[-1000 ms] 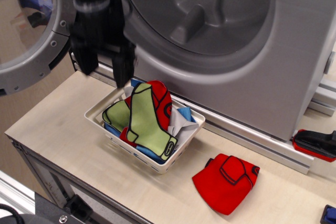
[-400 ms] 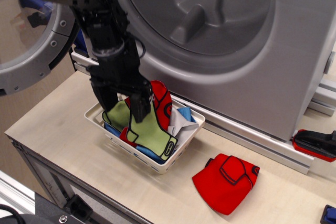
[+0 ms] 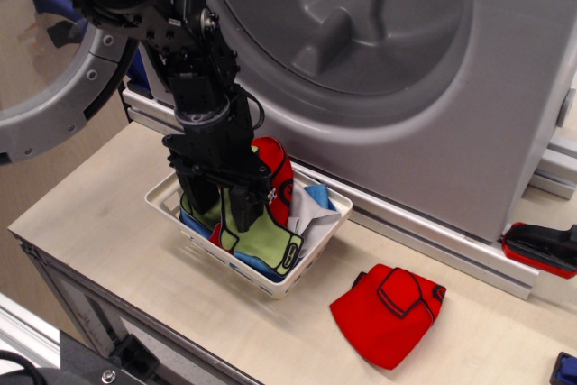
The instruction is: Put clothes in laundry machine
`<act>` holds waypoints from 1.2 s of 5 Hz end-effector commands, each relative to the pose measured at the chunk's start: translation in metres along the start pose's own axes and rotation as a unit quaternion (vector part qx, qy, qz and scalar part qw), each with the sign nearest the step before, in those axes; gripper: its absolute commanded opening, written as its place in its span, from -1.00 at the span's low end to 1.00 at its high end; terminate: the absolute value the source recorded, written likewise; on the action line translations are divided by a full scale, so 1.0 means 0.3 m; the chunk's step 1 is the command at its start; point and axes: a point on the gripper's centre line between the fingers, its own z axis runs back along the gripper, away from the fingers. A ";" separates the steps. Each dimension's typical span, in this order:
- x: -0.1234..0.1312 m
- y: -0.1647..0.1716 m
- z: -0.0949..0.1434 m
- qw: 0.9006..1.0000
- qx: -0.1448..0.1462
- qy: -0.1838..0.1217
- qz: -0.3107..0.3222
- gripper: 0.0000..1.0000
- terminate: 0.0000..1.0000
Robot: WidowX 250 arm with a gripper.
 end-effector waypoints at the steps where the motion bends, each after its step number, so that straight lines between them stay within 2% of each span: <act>1: 0.018 0.013 0.042 0.999 0.026 -0.016 0.006 -1.00 -1.00; 2: 0.018 0.021 0.150 0.998 0.055 -0.041 0.018 -1.00 -1.00; 3: 0.029 0.018 0.292 0.994 0.091 -0.063 0.012 -1.00 -1.00; 4: 0.061 -0.032 0.429 0.988 0.084 -0.133 0.004 -1.00 -1.00; 5: 0.088 -0.069 0.548 0.975 0.066 -0.214 0.007 -1.00 -1.00; 6: 0.140 -0.096 0.598 0.961 0.043 -0.272 0.003 -1.00 -1.00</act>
